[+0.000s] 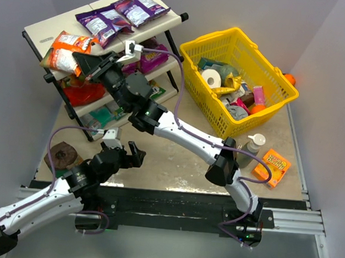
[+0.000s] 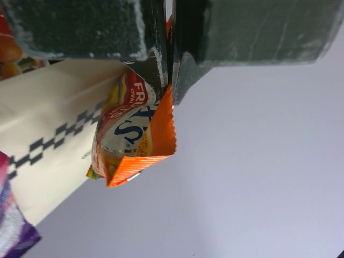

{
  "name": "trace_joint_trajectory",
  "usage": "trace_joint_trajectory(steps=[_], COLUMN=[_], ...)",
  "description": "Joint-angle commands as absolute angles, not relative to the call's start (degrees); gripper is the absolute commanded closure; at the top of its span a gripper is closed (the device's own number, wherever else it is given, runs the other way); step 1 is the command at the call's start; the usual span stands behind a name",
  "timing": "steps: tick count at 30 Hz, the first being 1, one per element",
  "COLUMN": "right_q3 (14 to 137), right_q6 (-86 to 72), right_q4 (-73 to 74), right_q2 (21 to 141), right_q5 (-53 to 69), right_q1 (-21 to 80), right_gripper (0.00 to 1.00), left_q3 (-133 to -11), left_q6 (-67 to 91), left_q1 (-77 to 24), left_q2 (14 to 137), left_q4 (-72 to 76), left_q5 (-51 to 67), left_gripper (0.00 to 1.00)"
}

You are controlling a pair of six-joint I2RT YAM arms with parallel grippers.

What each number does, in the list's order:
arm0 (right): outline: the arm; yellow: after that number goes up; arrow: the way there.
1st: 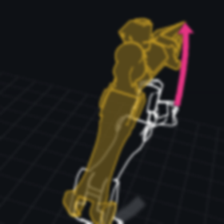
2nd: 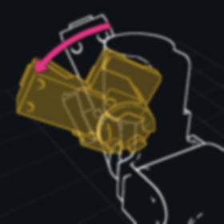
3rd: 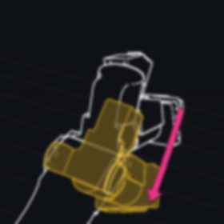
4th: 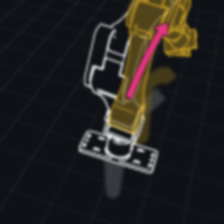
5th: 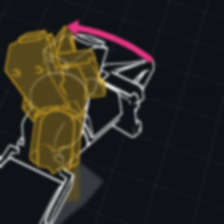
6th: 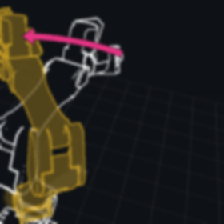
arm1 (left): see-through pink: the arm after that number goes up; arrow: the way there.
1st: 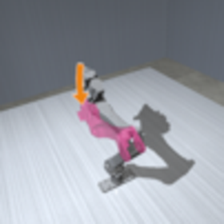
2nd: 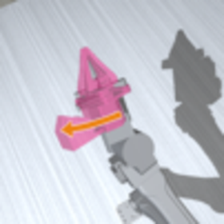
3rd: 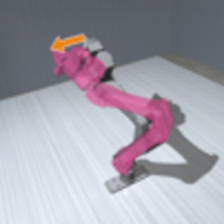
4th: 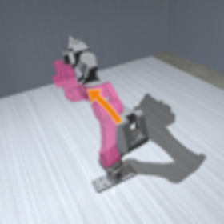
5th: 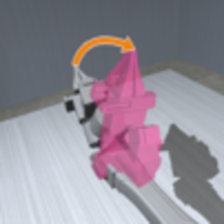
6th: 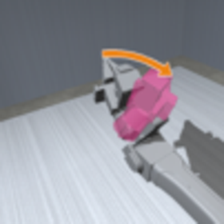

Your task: Place and organize the candy bags onto the shelf

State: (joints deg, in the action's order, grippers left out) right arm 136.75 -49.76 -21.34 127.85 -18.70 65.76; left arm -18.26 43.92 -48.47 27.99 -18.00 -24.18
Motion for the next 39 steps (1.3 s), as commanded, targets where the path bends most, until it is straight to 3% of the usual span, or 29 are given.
trace_joint_trajectory(steps=[1,17,19,23,28,32,35,39], right_q3=[140.44,147.22,147.39,145.03,138.62,134.75,129.83,123.16], right_q6=[-47.73,-44.65,-44.56,-42.03,-38.41,-38.06,-38.41,-39.11], right_q4=[-26.90,-27.16,-26.90,-28.47,-27.25,-25.75,-26.89,-28.91], right_q2=[126.47,133.68,134.21,133.07,127.72,124.81,122.00,118.40], right_q5=[-28.65,-42.10,-41.75,-38.08,-34.37,-34.19,-34.89,-36.21], right_q1=[67.24,69.87,69.87,69.87,69.87,69.87,69.87,69.87], right_gripper=[1.00,1.00,0.96,0.75,0.64,0.45,0.36,0.39], left_q3=[-19.34,-19.33,-19.34,-19.34,-19.34,-19.42,-19.34,-19.25], left_q6=[43.51,43.59,43.68,43.59,43.59,43.68,43.77,43.95], left_q1=[-48.69,-48.69,-48.69,-48.60,-48.60,-48.60,-48.69,-48.60], left_q2=[27.16,27.77,27.77,27.77,27.77,27.60,27.25,26.81], left_q4=[-16.44,-16.26,-16.26,-16.35,-16.52,-16.70,-16.87,-17.05], left_q5=[-24.61,-24.87,-24.79,-24.79,-24.79,-24.70,-24.70,-24.61], left_gripper=[0.01,0.01,0.01,0.01,0.00,0.01,0.01,0.01])
